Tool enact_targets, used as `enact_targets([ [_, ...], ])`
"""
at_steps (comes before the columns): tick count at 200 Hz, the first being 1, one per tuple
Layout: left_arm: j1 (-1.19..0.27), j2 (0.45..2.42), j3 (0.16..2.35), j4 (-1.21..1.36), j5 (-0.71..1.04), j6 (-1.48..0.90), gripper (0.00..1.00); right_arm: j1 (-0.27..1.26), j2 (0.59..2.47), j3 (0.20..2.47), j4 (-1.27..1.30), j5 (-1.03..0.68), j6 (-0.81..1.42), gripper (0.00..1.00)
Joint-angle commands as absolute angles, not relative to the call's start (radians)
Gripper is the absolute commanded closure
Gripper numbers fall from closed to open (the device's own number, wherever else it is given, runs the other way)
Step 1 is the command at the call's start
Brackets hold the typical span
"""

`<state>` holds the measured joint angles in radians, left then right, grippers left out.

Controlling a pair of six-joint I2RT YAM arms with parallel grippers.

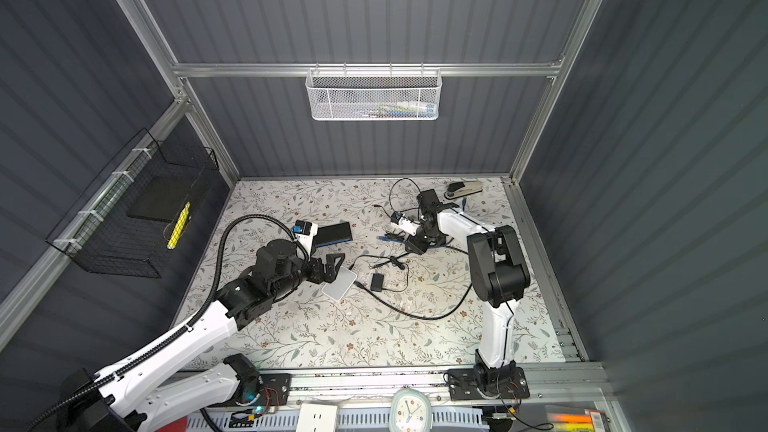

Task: Insert the plug into the switch port
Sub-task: 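Grasp the blue ethernet cable plug with the right gripper while the left gripper withdraws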

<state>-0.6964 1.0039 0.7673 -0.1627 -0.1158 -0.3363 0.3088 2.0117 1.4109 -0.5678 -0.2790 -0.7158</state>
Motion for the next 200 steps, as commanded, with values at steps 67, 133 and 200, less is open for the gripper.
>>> enact_targets([
  [67,-0.670,0.979,0.807,-0.250,-0.189,-0.358,0.00,0.308,2.087,1.506,-0.647,-0.320,-0.718,0.92],
  [133,-0.665,0.975,0.843,-0.202,-0.141,-0.369,0.00,0.307,1.662,1.325,-0.680,-0.430,-0.719,1.00],
  [200,-0.613,1.253,0.997,0.143,0.371,-0.691,0.00,0.308,1.171,1.038,-0.576,-0.454,-0.597,1.00],
])
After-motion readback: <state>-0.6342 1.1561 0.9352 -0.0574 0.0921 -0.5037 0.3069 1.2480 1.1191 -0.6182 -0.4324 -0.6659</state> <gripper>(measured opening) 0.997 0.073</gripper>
